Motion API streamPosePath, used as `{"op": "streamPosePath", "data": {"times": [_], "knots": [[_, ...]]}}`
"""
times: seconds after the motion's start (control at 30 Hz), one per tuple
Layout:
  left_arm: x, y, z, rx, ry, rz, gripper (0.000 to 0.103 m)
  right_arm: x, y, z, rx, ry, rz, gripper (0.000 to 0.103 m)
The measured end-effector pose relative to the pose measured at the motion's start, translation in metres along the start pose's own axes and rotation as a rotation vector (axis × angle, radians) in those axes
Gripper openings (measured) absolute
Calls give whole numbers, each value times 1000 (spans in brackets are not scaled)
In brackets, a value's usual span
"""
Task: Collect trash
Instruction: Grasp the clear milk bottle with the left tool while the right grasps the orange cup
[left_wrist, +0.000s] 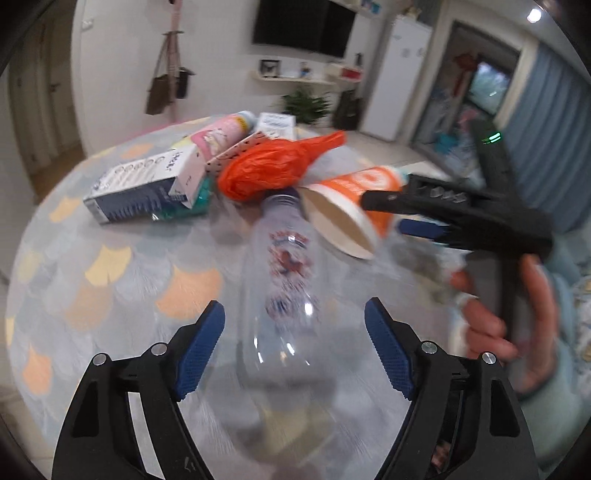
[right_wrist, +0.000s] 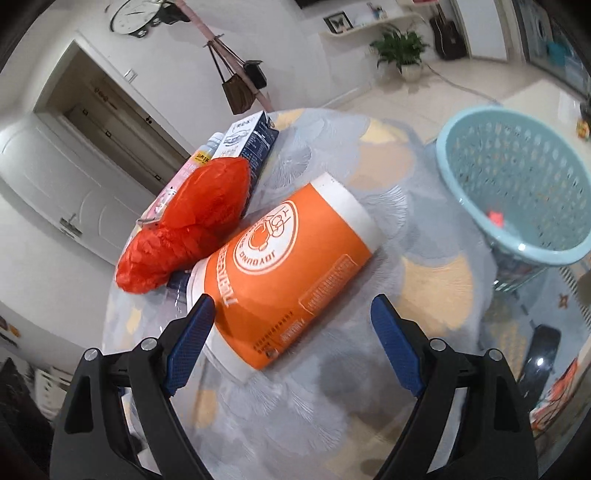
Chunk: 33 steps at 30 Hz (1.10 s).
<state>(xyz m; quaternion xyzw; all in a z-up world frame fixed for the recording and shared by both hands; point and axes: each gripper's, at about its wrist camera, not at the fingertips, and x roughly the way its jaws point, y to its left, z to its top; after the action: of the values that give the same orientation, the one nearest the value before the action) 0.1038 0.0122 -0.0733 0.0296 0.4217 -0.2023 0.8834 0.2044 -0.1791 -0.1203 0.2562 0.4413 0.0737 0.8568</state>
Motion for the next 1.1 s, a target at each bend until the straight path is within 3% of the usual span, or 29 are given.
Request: {"op": "streamPosePath", "data": {"times": [0.1,0.3,0.47,0.73,1.1], "knots": [[18,-11,7,38,16,86,74,5,6,6,2,-11,-1,82],[34,-12,12,18,55,114,55,21,19,19,16,6,20,82],[38,0,13,-37,49,93,53,33,33,26,0,-5,-18,76],[29,3,2,-63,-2,79,53,8,33,25,-50,-72,29,49],[2,-28,14,-19,-116,4,53,-56,27,22,-188,-250,-72,45]]}}
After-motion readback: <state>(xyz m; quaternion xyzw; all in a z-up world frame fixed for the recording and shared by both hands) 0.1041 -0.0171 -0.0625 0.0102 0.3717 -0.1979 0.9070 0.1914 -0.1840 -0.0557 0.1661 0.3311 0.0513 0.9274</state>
